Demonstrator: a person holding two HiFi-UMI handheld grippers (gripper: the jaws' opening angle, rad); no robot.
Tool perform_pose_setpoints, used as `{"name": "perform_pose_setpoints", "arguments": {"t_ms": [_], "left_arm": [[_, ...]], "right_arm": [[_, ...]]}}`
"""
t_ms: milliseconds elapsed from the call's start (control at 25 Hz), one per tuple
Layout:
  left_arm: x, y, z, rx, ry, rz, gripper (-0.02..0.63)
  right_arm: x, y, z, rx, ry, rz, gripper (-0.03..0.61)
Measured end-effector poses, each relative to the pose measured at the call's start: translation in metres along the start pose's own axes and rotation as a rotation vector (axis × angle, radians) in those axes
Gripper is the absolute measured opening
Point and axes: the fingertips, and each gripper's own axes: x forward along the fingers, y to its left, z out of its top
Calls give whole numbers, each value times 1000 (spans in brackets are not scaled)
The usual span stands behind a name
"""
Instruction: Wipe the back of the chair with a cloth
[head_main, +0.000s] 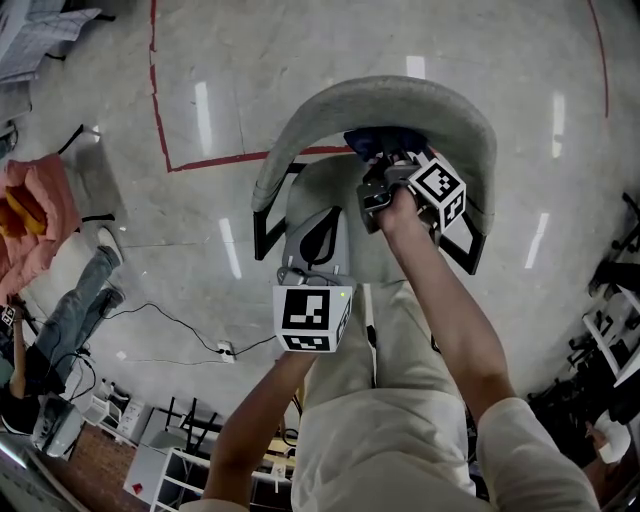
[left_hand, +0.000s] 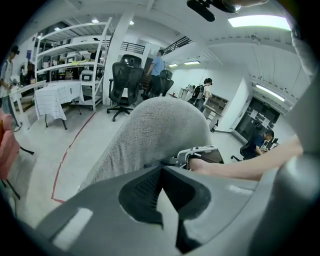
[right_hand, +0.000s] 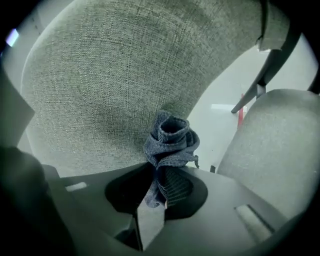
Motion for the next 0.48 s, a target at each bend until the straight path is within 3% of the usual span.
{"name": "perform_pose_setpoints", "arguments": {"t_ms": [480], "left_arm": [[0, -5, 2, 11, -10, -9, 0]], "right_arm": [[-12, 29, -3, -25, 6, 70, 92]]}}
